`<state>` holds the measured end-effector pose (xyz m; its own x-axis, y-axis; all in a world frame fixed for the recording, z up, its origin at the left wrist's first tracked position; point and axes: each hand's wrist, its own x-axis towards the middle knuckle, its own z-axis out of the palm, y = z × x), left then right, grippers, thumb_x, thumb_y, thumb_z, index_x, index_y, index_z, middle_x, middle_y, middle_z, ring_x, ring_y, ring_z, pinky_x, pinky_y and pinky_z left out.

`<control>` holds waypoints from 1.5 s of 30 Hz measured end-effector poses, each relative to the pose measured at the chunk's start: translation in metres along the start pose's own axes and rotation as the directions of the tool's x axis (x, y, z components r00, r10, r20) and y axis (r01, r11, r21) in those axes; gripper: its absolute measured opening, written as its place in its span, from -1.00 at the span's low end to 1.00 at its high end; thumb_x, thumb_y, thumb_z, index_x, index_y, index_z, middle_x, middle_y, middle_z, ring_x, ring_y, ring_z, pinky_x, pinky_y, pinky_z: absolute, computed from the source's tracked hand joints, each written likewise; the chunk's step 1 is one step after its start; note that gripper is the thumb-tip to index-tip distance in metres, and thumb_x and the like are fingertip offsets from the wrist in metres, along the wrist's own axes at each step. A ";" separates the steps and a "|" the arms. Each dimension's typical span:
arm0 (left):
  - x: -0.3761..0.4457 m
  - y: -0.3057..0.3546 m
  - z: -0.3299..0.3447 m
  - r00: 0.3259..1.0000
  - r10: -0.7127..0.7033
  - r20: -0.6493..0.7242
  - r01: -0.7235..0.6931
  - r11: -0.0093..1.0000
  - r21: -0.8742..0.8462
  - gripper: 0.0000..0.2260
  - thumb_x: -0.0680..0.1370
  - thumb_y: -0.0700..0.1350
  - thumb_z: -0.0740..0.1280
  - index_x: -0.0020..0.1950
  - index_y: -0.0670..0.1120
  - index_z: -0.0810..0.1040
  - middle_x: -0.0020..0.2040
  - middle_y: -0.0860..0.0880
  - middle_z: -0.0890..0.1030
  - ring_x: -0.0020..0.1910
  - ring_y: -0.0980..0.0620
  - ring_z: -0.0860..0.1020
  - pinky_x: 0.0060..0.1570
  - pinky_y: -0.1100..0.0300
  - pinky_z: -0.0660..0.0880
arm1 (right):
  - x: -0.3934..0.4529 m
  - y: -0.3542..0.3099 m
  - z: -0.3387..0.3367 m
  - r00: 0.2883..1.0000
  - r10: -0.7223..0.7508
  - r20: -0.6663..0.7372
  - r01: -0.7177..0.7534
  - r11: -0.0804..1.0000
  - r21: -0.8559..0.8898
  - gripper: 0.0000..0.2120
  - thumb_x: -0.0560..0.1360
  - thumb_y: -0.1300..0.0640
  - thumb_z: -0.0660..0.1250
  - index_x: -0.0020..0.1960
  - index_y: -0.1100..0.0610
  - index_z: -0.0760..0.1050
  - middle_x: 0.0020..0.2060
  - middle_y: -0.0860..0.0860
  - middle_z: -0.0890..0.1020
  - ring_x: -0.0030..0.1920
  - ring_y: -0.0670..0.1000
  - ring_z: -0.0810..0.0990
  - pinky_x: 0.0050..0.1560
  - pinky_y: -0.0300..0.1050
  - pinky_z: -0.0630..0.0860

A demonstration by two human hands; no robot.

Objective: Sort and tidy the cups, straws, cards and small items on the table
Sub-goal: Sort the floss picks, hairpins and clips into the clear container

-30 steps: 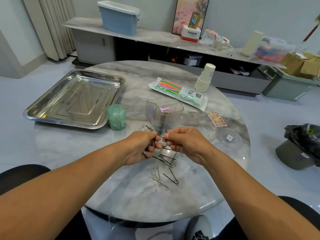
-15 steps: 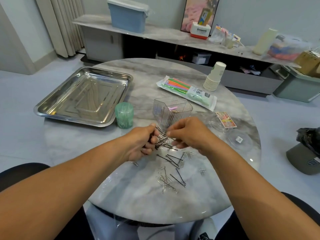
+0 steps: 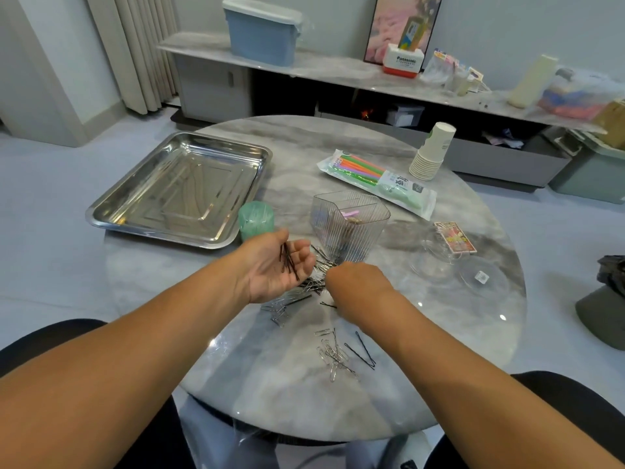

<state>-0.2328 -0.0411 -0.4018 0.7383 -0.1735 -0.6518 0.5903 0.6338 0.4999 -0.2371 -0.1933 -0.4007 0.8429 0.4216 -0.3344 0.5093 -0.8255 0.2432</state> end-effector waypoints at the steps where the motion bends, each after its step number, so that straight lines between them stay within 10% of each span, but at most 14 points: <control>1: 0.000 0.000 -0.001 1.000 0.002 0.015 -0.002 1.000 0.000 -0.56 0.74 0.07 0.05 0.01 -0.25 0.51 -0.33 -0.16 0.56 -0.30 -0.06 0.59 -0.28 0.10 0.65 | 0.001 0.000 0.000 1.000 -0.009 -0.002 0.009 1.000 -0.002 -0.80 0.55 0.32 0.30 0.16 0.22 0.53 0.07 0.15 0.59 0.08 0.21 0.63 -0.14 -0.03 0.42; 11: 0.004 -0.002 -0.009 0.997 -0.049 0.068 0.041 0.992 0.118 -0.32 0.66 0.30 0.02 0.29 -0.30 0.49 -0.02 -0.29 0.65 0.06 -0.26 0.65 -0.04 -0.16 0.64 | 0.007 0.021 0.007 0.984 0.168 0.063 -0.179 0.913 0.366 -0.71 0.39 0.11 0.41 -0.33 0.12 0.31 -0.38 0.01 0.42 -0.32 0.08 0.45 -0.33 -0.15 0.35; 17: 0.009 -0.012 -0.005 0.993 -0.086 0.085 0.070 0.981 0.179 -0.27 0.64 0.34 -0.02 0.30 -0.30 0.49 -0.11 -0.26 0.63 -0.11 -0.19 0.65 -0.24 0.01 0.69 | 0.001 0.034 -0.018 0.960 0.223 0.173 -0.211 0.161 0.964 -0.68 0.19 0.04 0.55 -0.19 0.24 0.62 -0.47 0.07 0.58 -0.41 0.02 0.41 -0.41 -0.18 0.29; 20: 0.011 -0.019 0.001 0.975 -0.123 0.183 0.092 0.981 0.171 -0.23 0.64 0.35 -0.04 0.16 -0.34 0.57 -0.18 -0.27 0.62 -0.24 -0.16 0.63 -0.23 0.06 0.67 | -0.001 0.022 -0.016 0.960 0.209 0.189 -0.195 0.012 0.981 -0.79 0.39 0.23 0.55 -0.10 0.36 0.63 -0.44 0.16 0.62 -0.53 -0.04 0.50 -0.52 -0.28 0.37; 24: 0.009 -0.019 0.007 0.977 -0.117 0.177 0.089 0.983 0.159 -0.33 0.67 0.29 -0.02 0.06 -0.30 0.55 -0.24 -0.23 0.60 -0.36 -0.10 0.61 -0.34 0.09 0.65 | -0.002 0.023 -0.015 0.960 0.254 0.117 -0.125 0.012 0.992 -0.92 0.53 0.27 0.45 -0.11 0.29 0.65 -0.30 0.19 0.71 -0.45 -0.02 0.62 -0.44 -0.22 0.56; 30: 0.003 -0.015 0.009 0.976 -0.148 0.159 0.104 0.962 0.254 -0.39 0.67 0.29 0.00 0.09 -0.22 0.53 -0.28 -0.12 0.52 -0.40 0.04 0.51 -0.51 0.28 0.50 | -0.002 0.035 -0.012 0.878 0.395 -0.271 0.122 0.362 0.924 -0.79 0.63 0.05 0.32 -0.09 0.10 0.66 -0.31 0.04 0.66 -0.34 -0.17 0.60 -0.22 -0.14 0.55; 36: -0.001 -0.013 0.014 0.965 -0.165 0.202 0.113 0.962 0.247 -0.42 0.64 0.33 0.05 -0.03 -0.19 0.49 -0.31 -0.09 0.48 -0.45 0.07 0.45 -0.60 0.31 0.38 | -0.008 0.022 -0.011 0.971 0.080 -0.224 0.183 0.349 0.919 -0.74 0.69 0.01 0.20 0.11 0.01 0.66 -0.22 0.07 0.70 -0.24 -0.07 0.63 0.05 0.03 0.59; 40: -0.006 0.007 0.027 0.969 -0.130 0.209 0.081 0.970 0.228 -0.53 0.70 0.19 0.05 0.01 -0.18 0.51 -0.31 -0.05 0.46 -0.45 0.12 0.39 -0.60 0.36 0.31 | -0.009 0.040 -0.022 0.903 0.295 -0.311 0.261 0.199 0.945 -0.72 0.68 0.04 0.23 0.36 -0.05 0.55 0.03 -0.08 0.71 0.05 -0.13 0.68 0.23 0.04 0.58; 45: -0.004 0.052 0.086 0.981 0.052 0.185 -0.138 0.861 0.490 -0.81 0.72 -0.18 0.13 0.09 -0.17 0.53 -0.31 -0.02 0.46 -0.42 0.16 0.39 -0.56 0.38 0.30 | -0.013 0.090 -0.037 0.777 0.598 -0.198 0.236 0.016 0.972 -0.83 0.65 0.12 0.28 0.07 -0.07 0.64 -0.10 -0.08 0.71 -0.02 -0.03 0.68 0.01 -0.02 0.67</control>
<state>-0.1769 -0.0721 -0.3242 0.8153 -0.2771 -0.5083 0.5664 0.1995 0.7996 -0.1955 -0.2593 -0.3403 0.9936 -0.0916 0.0663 0.0384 -0.2782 -0.9598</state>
